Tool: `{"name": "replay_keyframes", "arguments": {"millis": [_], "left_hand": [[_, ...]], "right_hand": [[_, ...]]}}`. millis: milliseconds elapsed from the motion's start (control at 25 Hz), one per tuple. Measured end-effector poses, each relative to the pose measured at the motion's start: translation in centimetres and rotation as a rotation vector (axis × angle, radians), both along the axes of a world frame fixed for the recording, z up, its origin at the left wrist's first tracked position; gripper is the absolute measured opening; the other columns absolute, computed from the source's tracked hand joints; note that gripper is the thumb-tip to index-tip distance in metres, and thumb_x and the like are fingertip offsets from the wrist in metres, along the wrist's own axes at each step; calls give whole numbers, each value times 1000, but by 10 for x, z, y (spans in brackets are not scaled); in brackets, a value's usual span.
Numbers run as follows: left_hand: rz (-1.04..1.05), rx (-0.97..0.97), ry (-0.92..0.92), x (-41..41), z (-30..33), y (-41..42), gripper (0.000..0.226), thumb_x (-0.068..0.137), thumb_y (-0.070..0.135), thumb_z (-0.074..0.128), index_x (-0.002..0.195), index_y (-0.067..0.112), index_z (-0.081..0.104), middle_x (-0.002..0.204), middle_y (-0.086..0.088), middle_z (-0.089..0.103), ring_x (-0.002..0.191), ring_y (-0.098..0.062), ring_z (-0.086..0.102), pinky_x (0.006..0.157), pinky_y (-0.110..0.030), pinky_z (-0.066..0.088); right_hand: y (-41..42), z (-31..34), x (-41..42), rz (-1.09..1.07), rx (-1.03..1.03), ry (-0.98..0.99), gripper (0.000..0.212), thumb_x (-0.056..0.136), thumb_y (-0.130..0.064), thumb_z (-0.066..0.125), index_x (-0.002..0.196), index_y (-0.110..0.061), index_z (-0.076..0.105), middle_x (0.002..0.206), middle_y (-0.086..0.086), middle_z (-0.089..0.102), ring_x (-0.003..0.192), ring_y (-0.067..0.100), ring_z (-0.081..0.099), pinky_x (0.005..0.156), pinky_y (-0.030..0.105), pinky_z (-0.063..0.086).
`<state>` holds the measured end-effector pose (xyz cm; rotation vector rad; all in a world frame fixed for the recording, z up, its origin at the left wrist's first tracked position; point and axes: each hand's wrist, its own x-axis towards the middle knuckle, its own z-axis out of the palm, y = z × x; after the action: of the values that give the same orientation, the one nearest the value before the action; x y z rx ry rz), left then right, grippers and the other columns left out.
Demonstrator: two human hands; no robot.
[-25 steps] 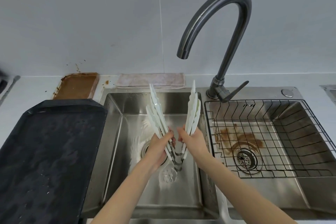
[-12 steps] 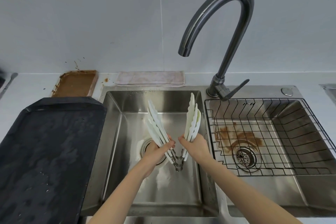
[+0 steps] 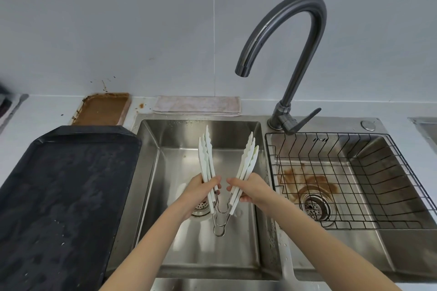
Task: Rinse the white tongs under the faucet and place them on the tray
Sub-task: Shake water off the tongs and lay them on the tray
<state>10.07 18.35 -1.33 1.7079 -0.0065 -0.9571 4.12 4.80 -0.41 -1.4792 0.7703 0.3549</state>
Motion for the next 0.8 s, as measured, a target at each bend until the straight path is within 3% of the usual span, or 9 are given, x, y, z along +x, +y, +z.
{"name": "replay_keyframes", "arguments": {"millis": [160,280,560,720,800], "left_hand": [[-27,30,-43,5,7,15,14,90,24,54,90,10,57,74,2,61,66,-11,58,66,-21,48],[13,-26,-25,12,15,30,12,90,23,55,88,12,58,76,1,61,70,-11,58,68,-22,49],[66,-184,67,30,35,87,18,88,28,58,90,11,59,73,4,59,61,-4,62,54,-16,49],[61,-204,41,42,39,123,18,87,30,57,86,13,62,76,1,61,69,-9,61,61,-20,50],[75,-223,43,49,41,143,20,89,32,55,86,13,62,75,0,62,65,-7,62,58,-19,52]], "right_hand": [[8,11,2,47,5,-23,17,87,-17,61,72,-10,60,73,3,63,71,15,60,59,19,48],[22,24,8,91,-17,-72,12,87,-16,61,80,-6,61,73,2,63,66,10,60,55,14,49],[60,50,22,92,220,-154,11,91,-15,56,97,-5,58,85,4,65,76,11,64,57,13,54],[90,49,35,121,178,-120,10,91,-19,57,93,-10,59,89,3,68,85,16,65,87,27,54],[107,48,44,127,186,-115,11,90,-21,57,92,-11,60,89,2,68,82,15,66,84,25,55]]}}
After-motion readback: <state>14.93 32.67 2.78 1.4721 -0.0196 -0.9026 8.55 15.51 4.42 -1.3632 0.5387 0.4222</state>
